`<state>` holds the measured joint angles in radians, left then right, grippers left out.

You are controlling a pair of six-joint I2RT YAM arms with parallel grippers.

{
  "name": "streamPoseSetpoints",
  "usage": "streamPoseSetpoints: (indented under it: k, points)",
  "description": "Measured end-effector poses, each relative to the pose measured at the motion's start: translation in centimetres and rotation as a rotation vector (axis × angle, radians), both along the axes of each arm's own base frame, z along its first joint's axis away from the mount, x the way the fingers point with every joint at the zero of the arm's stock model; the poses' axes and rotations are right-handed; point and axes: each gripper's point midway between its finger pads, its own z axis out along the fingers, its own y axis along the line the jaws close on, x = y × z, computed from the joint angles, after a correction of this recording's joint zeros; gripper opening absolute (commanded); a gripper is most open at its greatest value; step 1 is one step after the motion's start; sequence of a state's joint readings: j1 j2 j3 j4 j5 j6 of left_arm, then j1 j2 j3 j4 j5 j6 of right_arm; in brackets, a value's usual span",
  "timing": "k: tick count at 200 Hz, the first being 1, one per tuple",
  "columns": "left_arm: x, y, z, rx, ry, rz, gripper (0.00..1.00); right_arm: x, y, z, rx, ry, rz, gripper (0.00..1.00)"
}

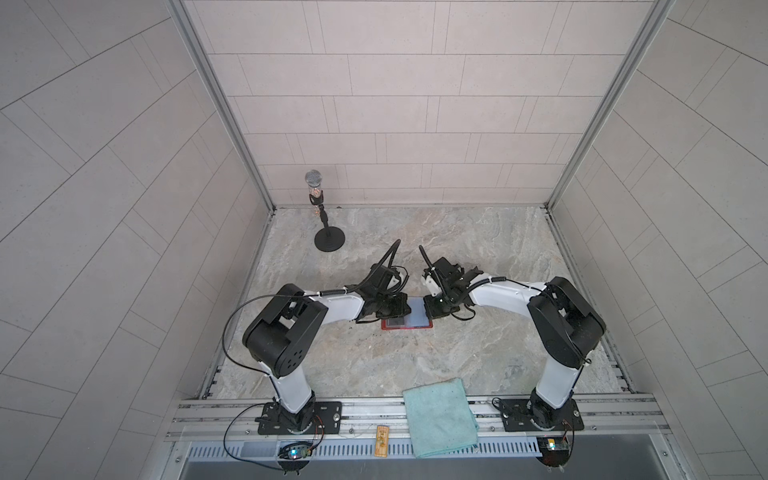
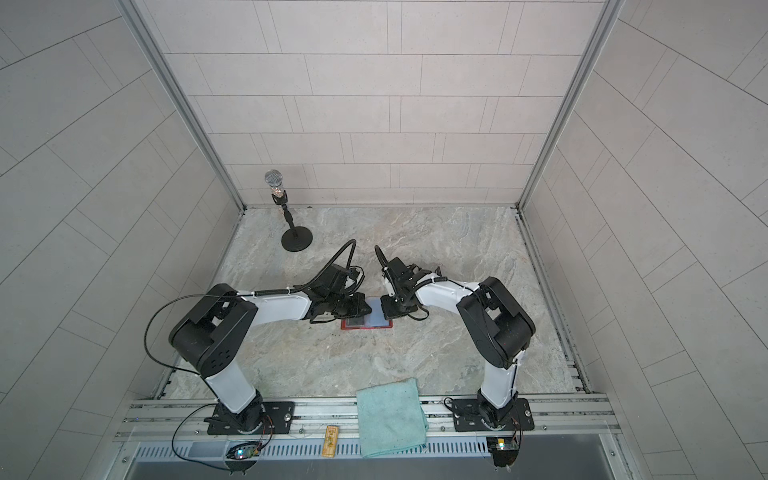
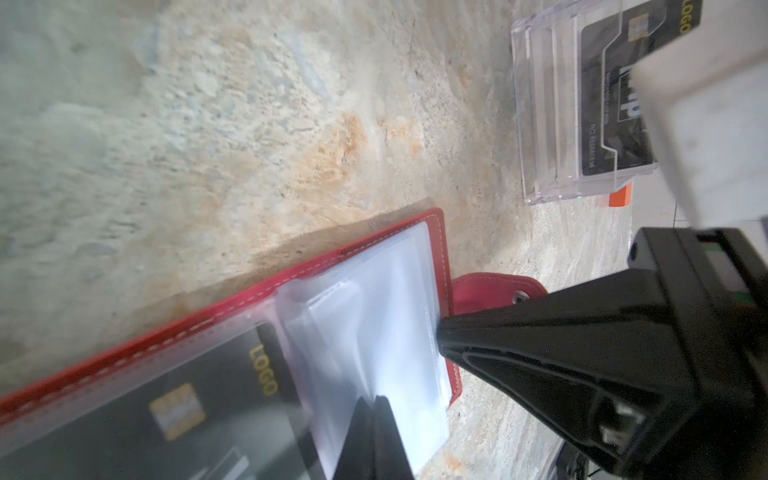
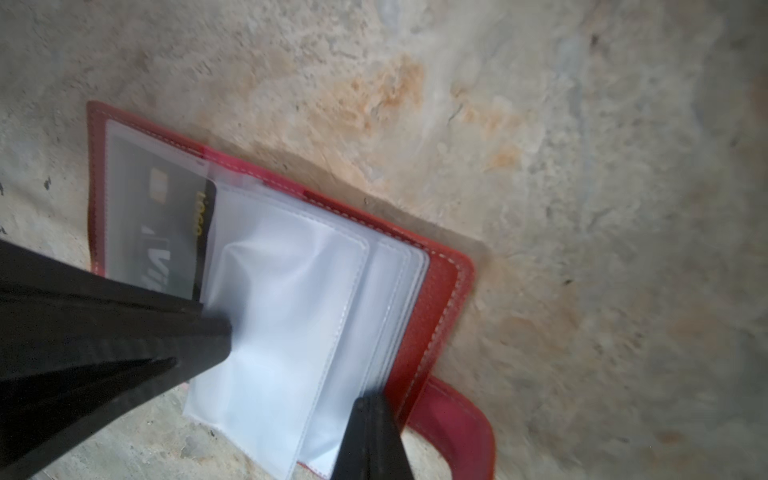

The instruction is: Put the credit cards into the card holder

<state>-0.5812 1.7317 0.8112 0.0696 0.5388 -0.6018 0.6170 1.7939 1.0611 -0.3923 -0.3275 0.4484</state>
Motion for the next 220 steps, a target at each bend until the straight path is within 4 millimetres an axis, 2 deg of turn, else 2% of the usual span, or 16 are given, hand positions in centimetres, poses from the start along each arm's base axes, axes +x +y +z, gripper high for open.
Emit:
streamPoseSetpoints:
  k: [86,155,220]
  points:
    - [-0.2,0.3,-0.4,0.013,0.004,0.006,0.03,0.2,-0.6,0.9,-0.019,-0.025,-0.013,0.0]
    - [-0.2,0.3,-0.4,0.012,0.004,0.006,0.03,-0.5,1.0,1.5,0.074,0.004,0.025,0.0]
    - [-0.2,0.3,-0.5,0.002,0.002,0.015,0.03,-0.8,1.3,0.2,0.075,0.04,0.031,0.0]
